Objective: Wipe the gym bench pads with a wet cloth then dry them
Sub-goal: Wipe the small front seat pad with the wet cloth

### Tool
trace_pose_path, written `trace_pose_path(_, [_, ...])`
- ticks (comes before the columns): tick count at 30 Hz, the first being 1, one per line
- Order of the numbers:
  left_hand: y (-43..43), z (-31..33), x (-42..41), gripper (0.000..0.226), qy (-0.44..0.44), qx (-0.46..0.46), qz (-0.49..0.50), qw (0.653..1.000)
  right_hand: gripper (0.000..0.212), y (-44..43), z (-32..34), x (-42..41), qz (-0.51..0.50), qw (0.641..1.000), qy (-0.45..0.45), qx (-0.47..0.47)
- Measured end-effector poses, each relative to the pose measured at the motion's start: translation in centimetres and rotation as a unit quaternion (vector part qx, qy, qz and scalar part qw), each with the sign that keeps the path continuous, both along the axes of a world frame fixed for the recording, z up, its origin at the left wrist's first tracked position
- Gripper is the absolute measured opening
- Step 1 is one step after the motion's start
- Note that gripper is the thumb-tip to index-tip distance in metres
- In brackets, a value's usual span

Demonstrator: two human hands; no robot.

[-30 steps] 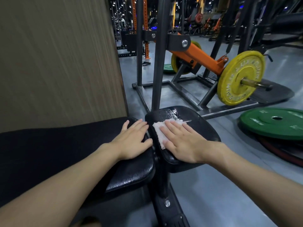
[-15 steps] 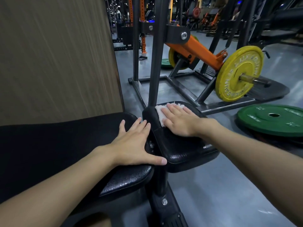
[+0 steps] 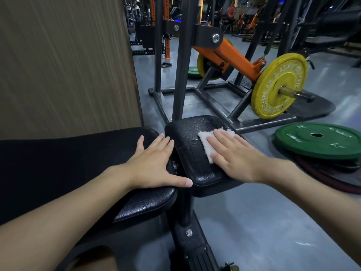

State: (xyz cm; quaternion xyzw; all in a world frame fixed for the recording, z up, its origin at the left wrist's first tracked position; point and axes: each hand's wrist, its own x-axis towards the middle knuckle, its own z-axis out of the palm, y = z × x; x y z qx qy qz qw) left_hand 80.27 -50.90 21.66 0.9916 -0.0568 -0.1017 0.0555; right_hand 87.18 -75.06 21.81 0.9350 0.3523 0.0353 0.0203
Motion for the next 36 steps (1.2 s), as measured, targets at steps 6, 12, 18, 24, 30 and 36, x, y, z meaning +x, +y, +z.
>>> trace_pose_path(6, [-0.1,0.1,0.1,0.144,0.003,0.01,-0.004,1.0,0.054,-1.8,0.9,-1.2,-0.028,0.998,0.053,-0.021])
trace_pose_path(12, [-0.1,0.1,0.2,0.141,0.004,0.005,-0.008,1.0,0.062,1.9,-0.1,7.5,-0.08,0.989,0.114,0.044])
trace_pose_path(18, [0.2,-0.3,0.3,0.143,0.0,-0.003,-0.007,1.0,0.056,7.0,0.5,11.6,-0.179,0.972,0.145,0.037])
trace_pose_path(24, [0.1,-0.3,0.2,0.141,-0.009,-0.014,-0.007,1.0,0.057,12.6,0.3,7.8,-0.029,0.995,0.098,0.002])
trace_pose_path(30, [0.2,-0.3,0.1,0.141,-0.011,-0.017,-0.003,1.0,0.058,7.7,-0.2,9.3,-0.047,0.994,0.098,-0.003])
trace_pose_path(36, [0.1,-0.2,0.0,0.141,-0.011,-0.022,-0.003,1.0,0.061,3.7,-0.2,11.2,-0.167,0.978,0.125,0.019])
